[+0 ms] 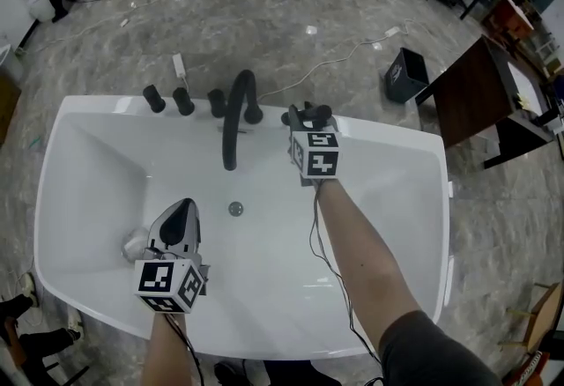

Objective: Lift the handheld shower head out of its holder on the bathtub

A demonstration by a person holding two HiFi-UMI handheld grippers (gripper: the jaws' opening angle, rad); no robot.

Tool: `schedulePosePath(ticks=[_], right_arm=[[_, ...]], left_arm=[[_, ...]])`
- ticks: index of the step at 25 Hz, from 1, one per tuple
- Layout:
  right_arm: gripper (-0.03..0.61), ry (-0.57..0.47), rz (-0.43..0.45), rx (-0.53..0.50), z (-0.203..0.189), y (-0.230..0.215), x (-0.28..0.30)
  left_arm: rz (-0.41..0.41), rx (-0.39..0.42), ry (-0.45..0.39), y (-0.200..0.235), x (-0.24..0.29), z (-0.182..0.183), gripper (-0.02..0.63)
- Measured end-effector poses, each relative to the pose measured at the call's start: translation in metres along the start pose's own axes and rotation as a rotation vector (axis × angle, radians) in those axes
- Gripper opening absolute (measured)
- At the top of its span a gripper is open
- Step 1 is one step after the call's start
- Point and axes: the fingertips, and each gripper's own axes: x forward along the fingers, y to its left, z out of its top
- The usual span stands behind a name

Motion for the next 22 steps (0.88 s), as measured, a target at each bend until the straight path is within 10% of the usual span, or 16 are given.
schedulePosePath(ticks=[22], right_arm=[[0.133,-0.073,-0.024,0.115,0.043,0.14,-0.359]], left_arm=[[-0.228,0.046,-0.008,-0.081,-0.251,0.016,0.015]])
